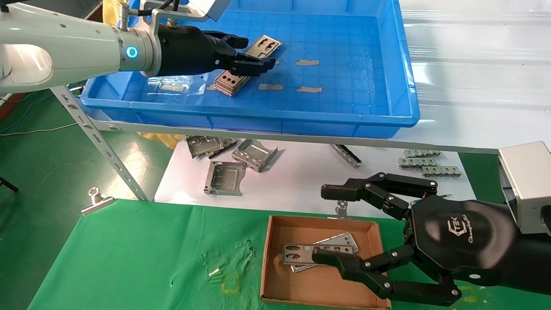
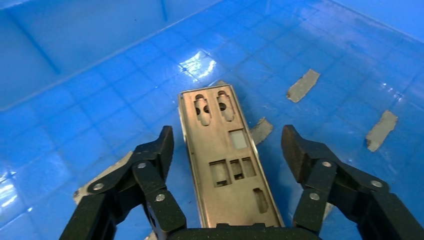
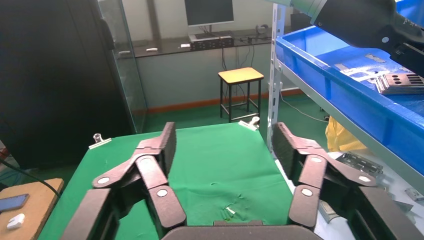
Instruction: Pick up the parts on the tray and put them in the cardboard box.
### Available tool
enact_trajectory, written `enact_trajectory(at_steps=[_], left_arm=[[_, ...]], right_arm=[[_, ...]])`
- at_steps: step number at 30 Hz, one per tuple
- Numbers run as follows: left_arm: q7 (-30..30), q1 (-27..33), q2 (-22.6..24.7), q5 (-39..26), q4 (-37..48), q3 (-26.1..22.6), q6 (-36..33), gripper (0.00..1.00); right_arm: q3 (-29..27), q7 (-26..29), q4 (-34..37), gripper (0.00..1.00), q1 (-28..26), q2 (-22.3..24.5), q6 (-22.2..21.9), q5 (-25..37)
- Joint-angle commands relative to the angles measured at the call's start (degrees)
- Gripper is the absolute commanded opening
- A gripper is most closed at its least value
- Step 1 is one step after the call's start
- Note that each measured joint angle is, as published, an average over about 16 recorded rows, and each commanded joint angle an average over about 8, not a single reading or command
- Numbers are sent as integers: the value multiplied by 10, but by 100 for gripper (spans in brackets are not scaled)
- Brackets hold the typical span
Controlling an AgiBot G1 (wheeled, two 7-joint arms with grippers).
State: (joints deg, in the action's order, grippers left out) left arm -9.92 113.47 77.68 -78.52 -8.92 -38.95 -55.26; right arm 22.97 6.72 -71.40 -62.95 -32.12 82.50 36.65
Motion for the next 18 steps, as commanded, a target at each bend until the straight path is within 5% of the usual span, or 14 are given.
enact_trajectory(at_steps=[1,18], left_arm=[[-1,0,0,1,-1,-3,3,0],[15,-2,-2,27,-5,-13,14,0]], right_arm=[[0,0,0,100,0,0,0,0],[0,0,0,100,0,0,0,0]])
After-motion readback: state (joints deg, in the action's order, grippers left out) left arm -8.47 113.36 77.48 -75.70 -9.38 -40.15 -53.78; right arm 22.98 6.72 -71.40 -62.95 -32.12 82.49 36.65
